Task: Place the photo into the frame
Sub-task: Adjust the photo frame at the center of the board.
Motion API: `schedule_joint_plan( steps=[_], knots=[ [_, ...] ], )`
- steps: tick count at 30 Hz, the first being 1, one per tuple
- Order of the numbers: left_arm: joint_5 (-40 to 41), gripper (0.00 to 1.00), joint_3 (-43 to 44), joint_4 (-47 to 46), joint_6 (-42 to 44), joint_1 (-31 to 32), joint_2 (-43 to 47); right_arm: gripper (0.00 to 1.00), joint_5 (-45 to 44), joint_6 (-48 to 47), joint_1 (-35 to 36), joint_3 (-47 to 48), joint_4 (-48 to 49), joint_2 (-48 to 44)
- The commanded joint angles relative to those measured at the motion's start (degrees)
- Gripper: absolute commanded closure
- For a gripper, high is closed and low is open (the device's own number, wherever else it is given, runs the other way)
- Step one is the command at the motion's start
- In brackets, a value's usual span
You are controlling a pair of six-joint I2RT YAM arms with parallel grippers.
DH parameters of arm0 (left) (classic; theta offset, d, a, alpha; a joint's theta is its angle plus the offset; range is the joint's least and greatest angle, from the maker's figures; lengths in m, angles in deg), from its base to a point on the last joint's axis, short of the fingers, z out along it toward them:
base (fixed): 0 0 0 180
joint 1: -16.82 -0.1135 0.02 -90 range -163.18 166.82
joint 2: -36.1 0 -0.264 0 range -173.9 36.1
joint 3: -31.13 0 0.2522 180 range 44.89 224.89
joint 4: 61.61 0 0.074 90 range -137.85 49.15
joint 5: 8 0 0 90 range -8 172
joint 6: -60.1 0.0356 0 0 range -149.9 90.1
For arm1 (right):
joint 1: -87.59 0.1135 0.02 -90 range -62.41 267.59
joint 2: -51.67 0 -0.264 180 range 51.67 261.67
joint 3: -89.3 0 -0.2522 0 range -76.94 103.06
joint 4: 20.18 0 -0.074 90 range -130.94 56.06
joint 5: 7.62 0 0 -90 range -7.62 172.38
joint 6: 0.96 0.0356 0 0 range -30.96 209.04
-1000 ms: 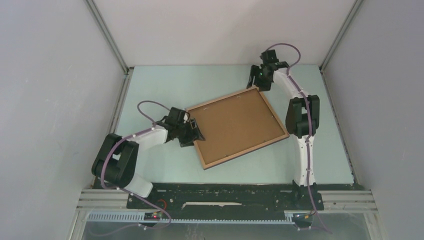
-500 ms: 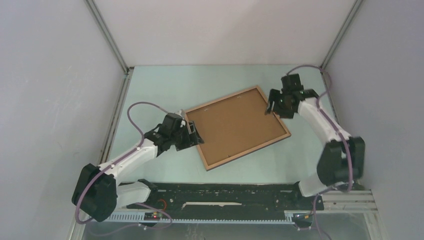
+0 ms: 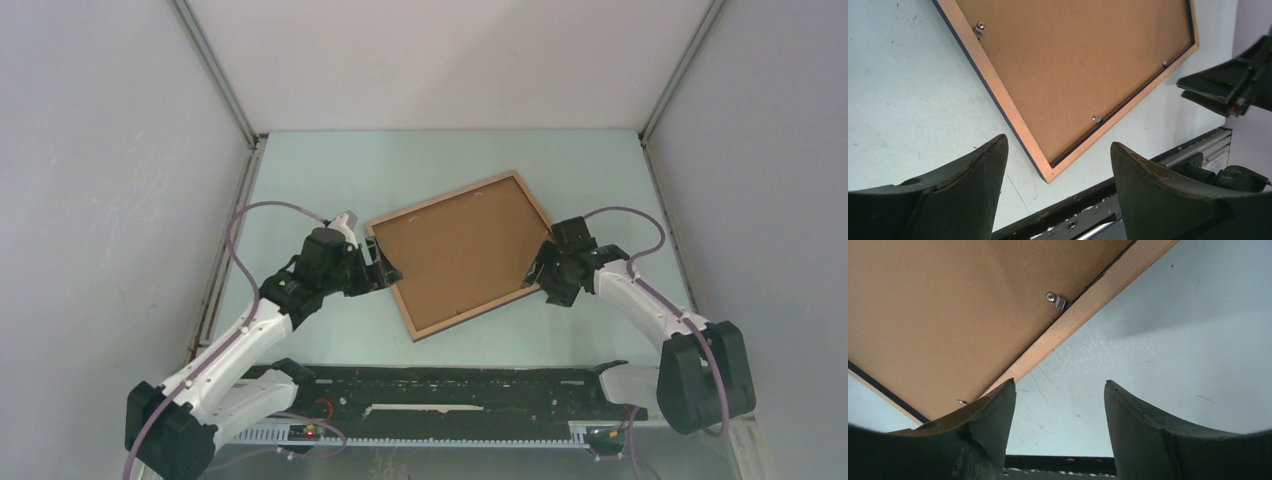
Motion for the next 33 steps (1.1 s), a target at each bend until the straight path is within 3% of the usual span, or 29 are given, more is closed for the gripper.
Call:
schedule_joint_plan(
  steps=[1,8,14,19,21,28,33],
  knots=[
    [-0.6,0.19,0.4,1.4,1.6,0.3,4.1,0.29,0.0,14.4,0.0,-2.3,7.8,1.6],
    [-1.8,0.19,-0.3,3.3,2.5,0.3,7.7,0.36,1.6,24.0,-0.3,-2.8,10.4,9.0],
    [-0.8,0.19,-0.4,4.6,2.5,0.3,10.5,0.51,1.1,27.0,-0.9,-2.3,10.3,14.5],
    [-0.2,0.19,1.3,6.6,3.6,0.3,10.1,0.93,-3.3,23.4,-2.5,0.0,6.0,14.1],
    [0.3,0.19,1.6,6.8,3.4,0.3,10.0,1.00,-1.7,19.4,-3.3,0.1,8.2,13.9],
    [2.5,0.19,2.8,6.3,2.6,0.3,6.4,1.00,-1.6,-4.2,-4.5,5.5,11.1,16.2],
    [12.8,0.19,9.3,11.3,5.5,0.3,-2.3,1.00,-0.2,-17.4,-4.5,11.0,11.4,20.5]
  ],
)
